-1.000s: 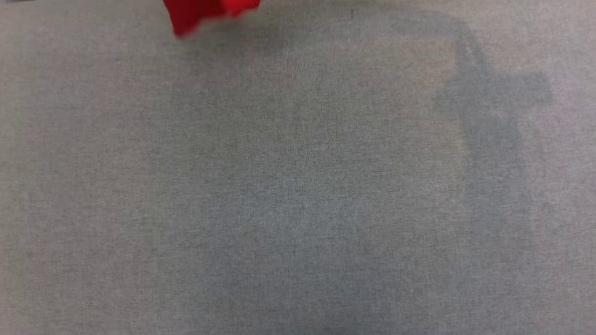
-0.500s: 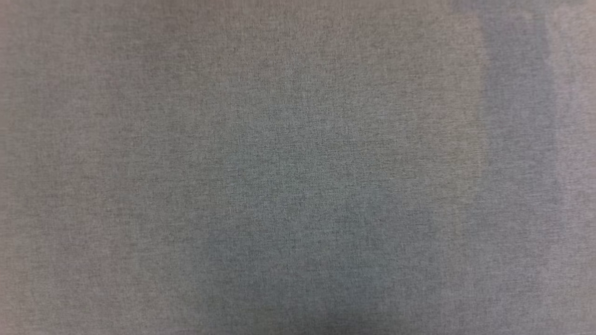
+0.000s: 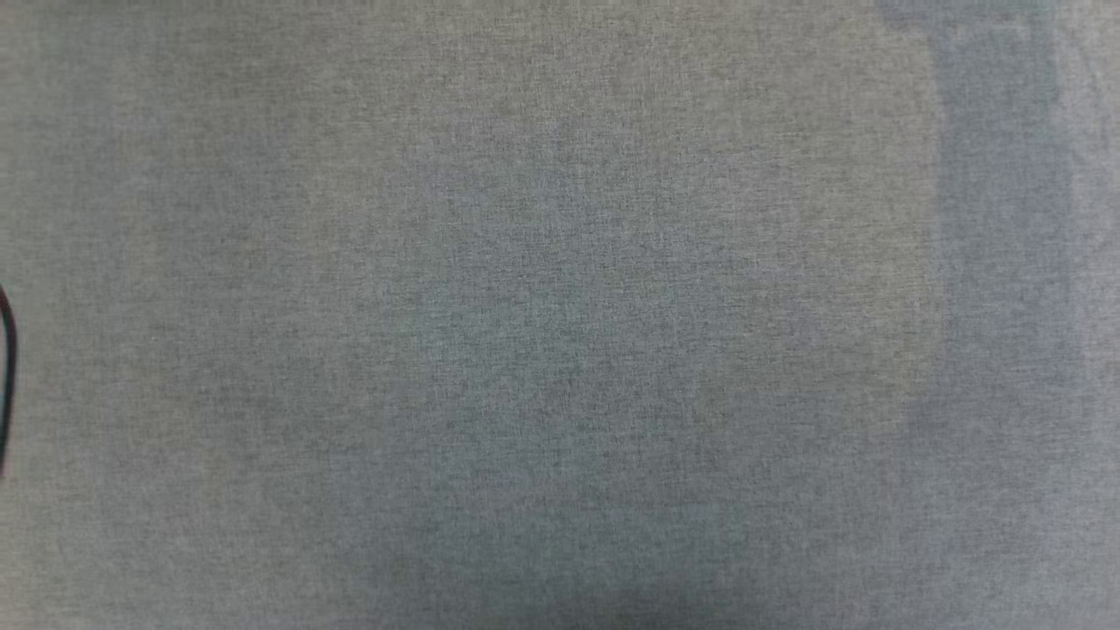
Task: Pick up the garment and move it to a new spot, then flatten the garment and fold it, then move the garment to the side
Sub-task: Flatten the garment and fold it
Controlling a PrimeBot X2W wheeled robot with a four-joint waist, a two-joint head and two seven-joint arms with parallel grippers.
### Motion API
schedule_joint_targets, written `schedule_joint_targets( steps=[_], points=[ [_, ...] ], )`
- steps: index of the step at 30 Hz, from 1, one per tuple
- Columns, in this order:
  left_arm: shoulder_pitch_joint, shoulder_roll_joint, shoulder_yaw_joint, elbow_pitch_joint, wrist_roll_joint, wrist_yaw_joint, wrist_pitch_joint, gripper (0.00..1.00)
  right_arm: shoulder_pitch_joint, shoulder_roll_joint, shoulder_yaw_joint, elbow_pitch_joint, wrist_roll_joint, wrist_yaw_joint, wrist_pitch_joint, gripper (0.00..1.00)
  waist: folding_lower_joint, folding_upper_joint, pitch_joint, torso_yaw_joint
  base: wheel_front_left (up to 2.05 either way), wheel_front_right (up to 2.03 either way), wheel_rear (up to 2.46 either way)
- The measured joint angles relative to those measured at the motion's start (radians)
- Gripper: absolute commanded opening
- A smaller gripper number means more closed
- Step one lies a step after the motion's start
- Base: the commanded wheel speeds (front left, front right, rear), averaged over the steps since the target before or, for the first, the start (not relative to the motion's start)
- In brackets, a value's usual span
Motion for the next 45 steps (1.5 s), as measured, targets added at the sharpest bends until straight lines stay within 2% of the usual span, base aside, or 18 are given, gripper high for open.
schedule_joint_targets(
  steps=[7,13,17,24,31,39,45],
  points=[
    [0.233,-0.016,0.018,-0.012,-0.069,-0.034,-0.047,0.00,0.244,-0.031,0.072,-0.080,0.110,0.000,-0.024,0.00,0.0000,0.0000,-0.054,0.006,0.00,0.00,0.00],
    [0.476,-0.034,0.029,-0.082,-0.114,-0.034,-0.090,0.00,0.483,-0.082,0.097,-0.178,0.170,0.000,-0.055,0.00,-0.0002,0.0000,-0.123,0.015,0.00,0.00,0.00],
    [0.630,-0.034,0.030,-0.141,-0.126,-0.018,-0.106,0.00,0.616,-0.105,0.091,-0.235,0.187,0.000,-0.068,0.00,-0.0002,0.0000,-0.175,0.019,0.00,0.00,0.00],
    [0.861,-0.013,0.035,-0.300,-0.143,0.048,-0.110,0.00,0.827,-0.122,0.033,-0.324,0.175,0.000,-0.074,0.00,-0.0002,0.0000,-0.273,0.021,0.00,0.00,0.00],
    [1.087,0.031,0.043,-0.496,-0.182,0.132,-0.078,0.00,1.049,-0.108,-0.079,-0.429,0.134,0.000,-0.025,0.00,-0.0002,0.0000,-0.371,0.023,0.00,0.00,0.00],
    [1.314,0.072,0.061,-0.683,-0.218,0.223,-0.036,0.00,1.323,-0.035,-0.249,-0.574,0.054,0.000,0.061,0.00,-0.0002,0.0000,-0.460,0.030,0.00,0.00,0.00],
    [1.441,0.108,0.060,-0.775,-0.235,0.285,-0.016,0.00,1.529,0.058,-0.384,-0.699,-0.018,0.000,0.147,0.00,-0.0003,0.0000,-0.510,0.040,0.00,0.00,0.00]
  ],
)
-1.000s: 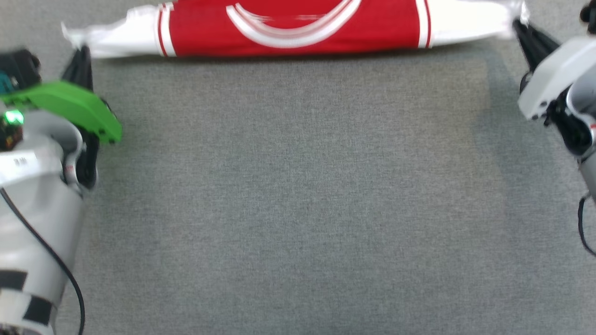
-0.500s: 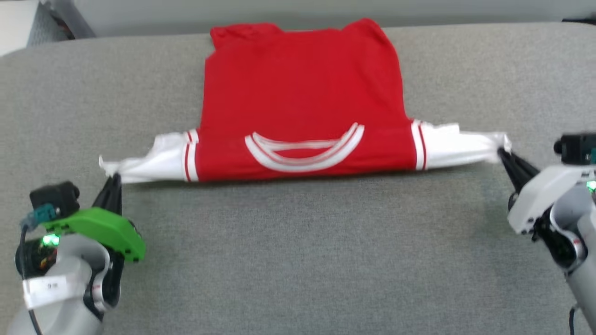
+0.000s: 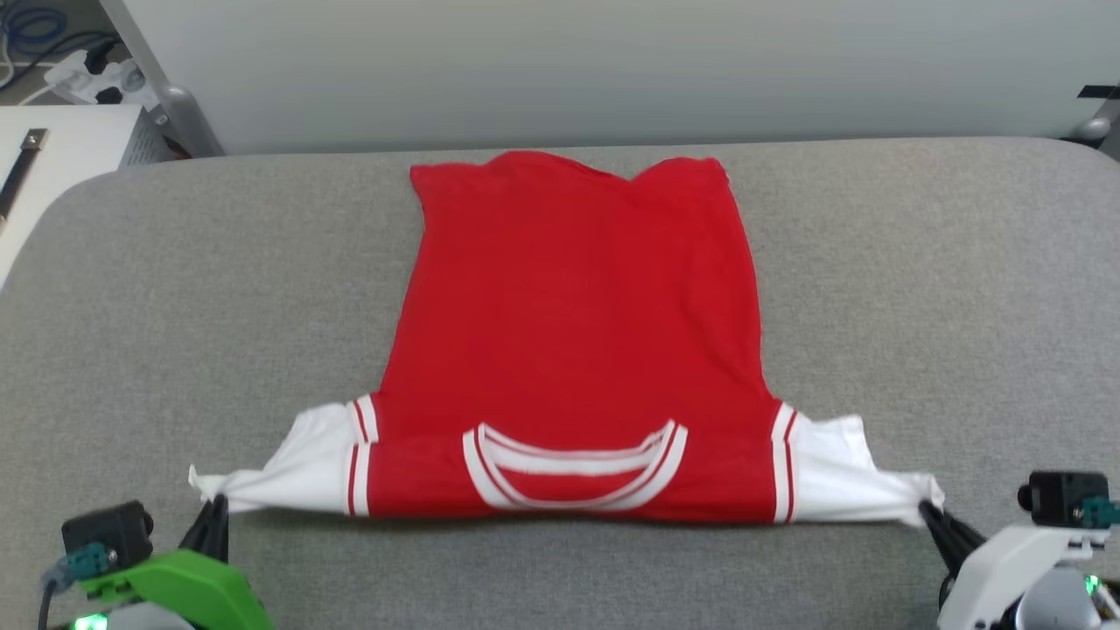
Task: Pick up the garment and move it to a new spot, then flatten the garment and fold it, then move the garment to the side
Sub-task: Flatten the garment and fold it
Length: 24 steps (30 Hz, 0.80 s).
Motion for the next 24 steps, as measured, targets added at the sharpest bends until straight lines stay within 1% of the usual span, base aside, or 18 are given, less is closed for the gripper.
schedule_joint_targets(
  steps=[1,3,7,8,9,10,11,12,13,17,21,24],
  points=[
    [0.042,0.014,-0.006,-0.022,0.000,0.016,0.012,0.00,0.062,0.034,-0.037,-0.038,-0.026,0.000,0.031,0.00,0.0000,0.0000,-0.015,0.002,0.00,0.00,0.00],
    [0.077,0.019,-0.009,-0.035,0.000,0.027,0.018,0.00,0.111,0.062,-0.064,-0.067,-0.044,0.000,0.062,0.00,0.0000,0.0000,-0.027,0.004,0.00,0.00,0.00],
    [0.131,0.013,-0.016,-0.037,-0.012,0.034,0.020,0.00,0.193,0.116,-0.113,-0.103,-0.075,0.000,0.100,0.00,0.0000,0.0000,-0.045,0.009,0.00,0.00,0.00],
    [0.162,-0.016,-0.020,-0.025,-0.024,0.034,0.002,0.00,0.249,0.168,-0.138,-0.114,-0.089,0.000,0.126,0.00,0.0000,0.0000,-0.060,0.020,0.00,0.00,0.00],
    [0.162,-0.016,-0.024,-0.021,-0.023,0.034,-0.002,0.00,0.255,0.172,-0.140,-0.114,-0.095,0.000,0.126,0.00,0.0000,0.0000,-0.061,0.023,0.00,0.00,0.00],
    [0.160,-0.022,-0.028,-0.012,-0.021,0.032,-0.011,0.00,0.256,0.178,-0.147,-0.113,-0.099,0.000,0.125,0.32,0.0000,0.0000,-0.063,0.034,0.00,0.00,0.00],
    [0.159,-0.025,-0.032,-0.009,-0.021,0.028,-0.013,0.00,0.255,0.178,-0.150,-0.114,-0.100,0.000,0.123,0.49,0.0001,0.0000,-0.064,0.038,0.00,0.00,0.00],
    [0.158,-0.028,-0.034,-0.008,-0.020,0.024,-0.018,0.00,0.254,0.177,-0.153,-0.114,-0.100,0.000,0.119,0.94,0.0000,0.0000,-0.064,0.041,0.00,0.00,0.00],
    [0.156,-0.032,-0.038,-0.008,-0.014,0.023,-0.021,0.00,0.251,0.172,-0.156,-0.117,-0.100,0.000,0.108,1.00,0.0000,0.0000,-0.064,0.046,0.00,0.00,0.00],
    [0.133,-0.038,-0.053,-0.014,0.001,0.020,-0.029,0.00,0.207,0.141,-0.173,-0.125,-0.102,-0.001,0.071,1.00,0.0001,0.0000,-0.059,0.060,0.00,0.00,0.00],
    [0.099,-0.042,-0.062,-0.039,0.022,0.021,-0.033,0.00,0.102,0.113,-0.199,-0.117,-0.099,-0.001,0.028,1.00,0.0001,0.0000,-0.042,0.073,0.00,0.00,0.00],
    [0.067,-0.044,-0.072,-0.059,0.045,0.025,-0.033,0.00,0.006,0.091,-0.210,-0.077,-0.089,-0.001,0.009,1.00,0.0001,0.0000,-0.021,0.083,0.00,0.00,0.00]
  ],
)
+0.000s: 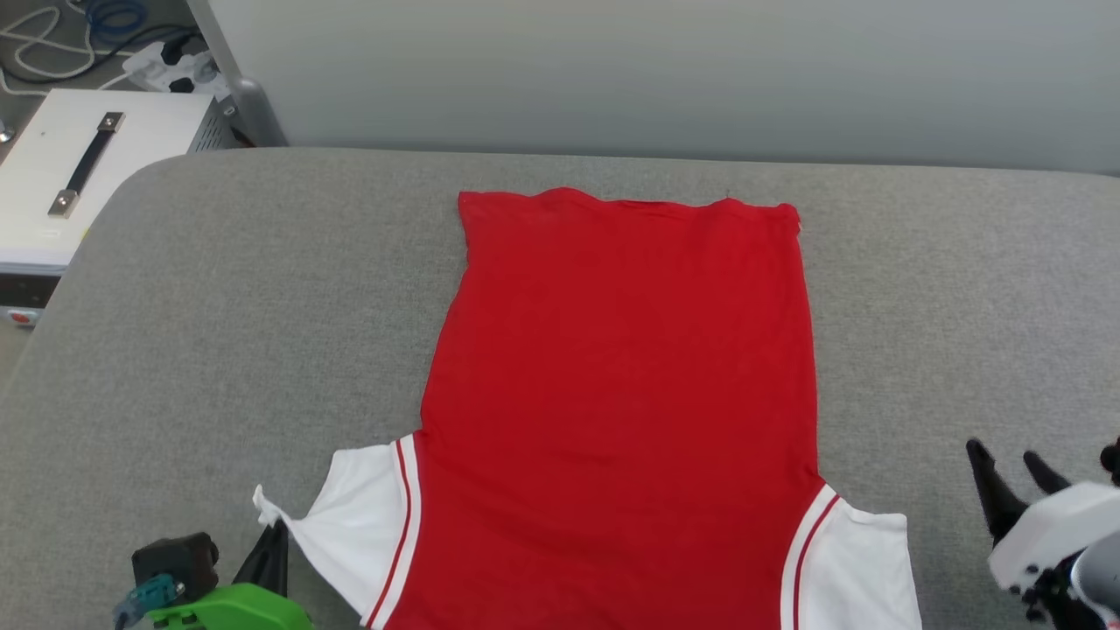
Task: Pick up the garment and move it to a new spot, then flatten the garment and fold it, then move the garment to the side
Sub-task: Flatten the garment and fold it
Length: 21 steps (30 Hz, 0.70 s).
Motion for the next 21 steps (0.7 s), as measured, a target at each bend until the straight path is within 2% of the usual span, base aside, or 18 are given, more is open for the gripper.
schedule_joint_targets(
  steps=[10,14,21],
  points=[
    [-0.117,-0.018,-0.032,-0.100,0.076,0.024,-0.004,0.00,-0.388,-0.110,0.026,0.211,0.049,0.000,0.007,1.00,0.0000,0.0000,0.110,0.051,0.00,0.00,0.00],
    [-0.164,-0.038,-0.053,-0.137,0.103,0.028,-0.010,0.00,-0.536,-0.164,0.071,0.304,0.086,0.000,0.088,1.00,0.0000,0.0000,0.162,0.082,0.00,0.00,0.00],
    [-0.239,-0.086,-0.087,-0.177,0.142,0.027,-0.024,0.00,-0.768,-0.240,0.129,0.471,0.116,0.000,0.328,1.00,0.0001,0.0000,0.257,0.145,0.00,0.00,0.00]
  ],
)
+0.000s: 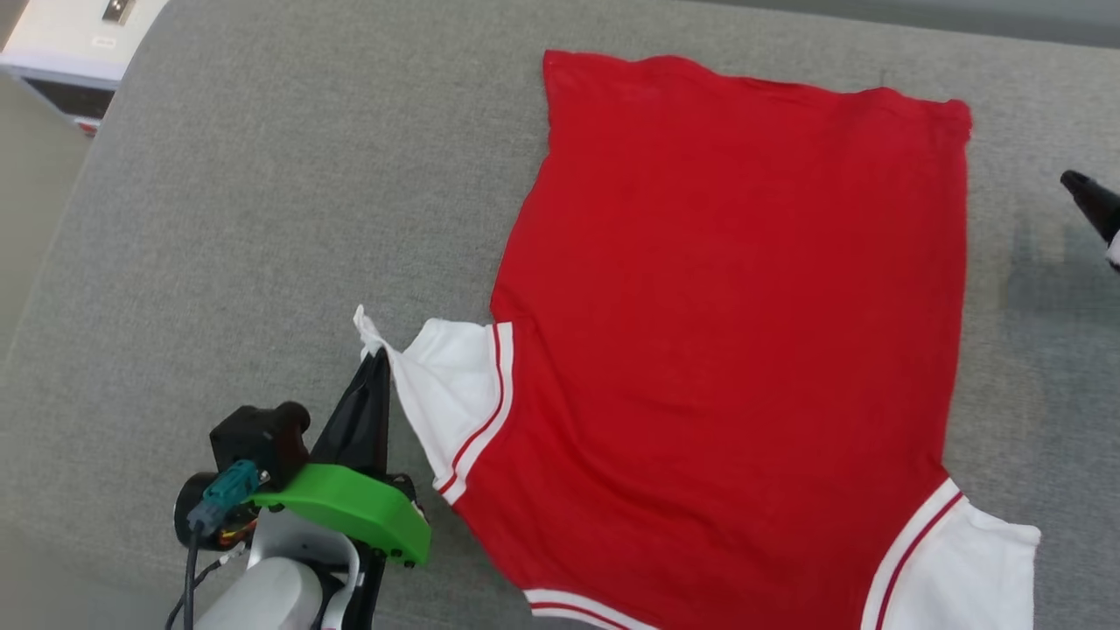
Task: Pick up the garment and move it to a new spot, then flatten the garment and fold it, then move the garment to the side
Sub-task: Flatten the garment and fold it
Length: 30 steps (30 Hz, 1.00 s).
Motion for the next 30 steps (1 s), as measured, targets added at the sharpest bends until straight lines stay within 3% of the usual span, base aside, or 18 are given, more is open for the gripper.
schedule_joint_targets(
  steps=[5,12,21,22,23,30],
  points=[
    [-0.042,-0.031,-0.022,-0.009,0.016,-0.009,-0.017,0.00,-0.138,-0.017,0.058,0.040,-0.002,0.000,0.107,1.00,0.0000,0.0000,0.066,0.048,0.00,0.00,0.00],
    [-0.079,-0.067,-0.037,0.000,0.035,-0.028,-0.035,0.00,-0.255,-0.027,0.136,0.078,-0.026,0.000,0.169,1.00,0.0001,0.0000,0.141,0.108,0.00,0.00,0.00],
    [-0.090,-0.086,-0.038,0.023,0.039,-0.042,-0.051,0.00,-0.315,-0.048,0.141,0.177,-0.034,0.001,0.333,1.00,0.0000,0.0000,0.196,0.160,0.00,0.00,0.00],
    [-0.090,-0.089,-0.037,0.027,0.039,-0.043,-0.052,0.00,-0.320,-0.048,0.133,0.182,-0.033,0.001,0.349,0.34,0.0000,0.0000,0.199,0.163,0.00,0.00,0.00],
    [-0.090,-0.091,-0.035,0.030,0.039,-0.044,-0.053,0.00,-0.322,-0.048,0.133,0.182,-0.033,0.001,0.354,0.00,0.0000,0.0000,0.201,0.165,0.00,0.00,0.00],
    [-0.090,-0.095,-0.028,0.044,0.039,-0.045,-0.059,0.00,-0.321,-0.051,0.123,0.180,-0.044,0.000,0.349,0.00,0.0000,0.0000,0.184,0.158,0.00,0.00,0.00]
  ],
)
